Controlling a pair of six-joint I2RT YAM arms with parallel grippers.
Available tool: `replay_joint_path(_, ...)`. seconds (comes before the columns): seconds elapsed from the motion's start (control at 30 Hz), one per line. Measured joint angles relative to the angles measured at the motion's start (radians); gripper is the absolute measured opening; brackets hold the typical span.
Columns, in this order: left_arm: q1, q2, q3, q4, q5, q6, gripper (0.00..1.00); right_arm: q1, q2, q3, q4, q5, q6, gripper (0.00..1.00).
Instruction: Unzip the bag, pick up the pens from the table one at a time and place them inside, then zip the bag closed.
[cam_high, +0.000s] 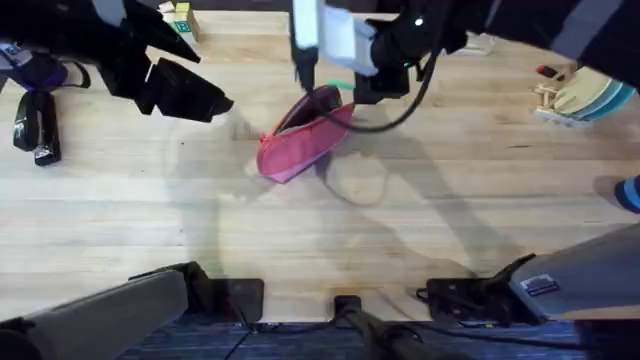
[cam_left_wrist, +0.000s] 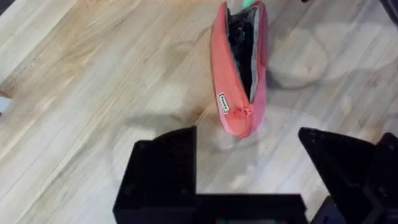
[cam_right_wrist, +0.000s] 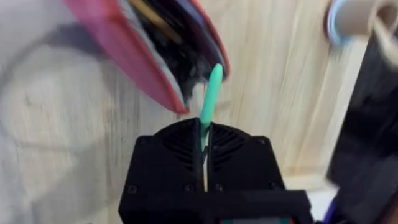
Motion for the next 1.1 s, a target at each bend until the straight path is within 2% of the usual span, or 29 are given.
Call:
replay_joint_path(0.27,0.000,0.000,0.000,0.000,-0.040,0.000,0.993,0.078,0.000,0.000,0.000,-0.034,-0.226,0.032)
replay_joint_path(0.5,0.000,0.000,0.000,0.000,-0.075,0.000,0.993,0.107,0.000,0.000,0.006,-0.043,-0.388,0.032)
replay_joint_path(0.77,0.000,0.000,0.000,-0.003,-0.088,0.000,0.993,0.119,0.051,0.000,0.072,-0.045,-0.468,0.032)
replay_joint_path(0.87,0.000,0.000,0.000,-0.041,-0.091,0.039,0.993,0.138,0.069,0.000,0.070,-0.046,-0.475,0.032)
replay_joint_path(1.1,0.000,0.000,0.000,-0.096,-0.098,0.203,0.995,0.174,0.081,0.000,0.079,-0.067,-0.478,0.032)
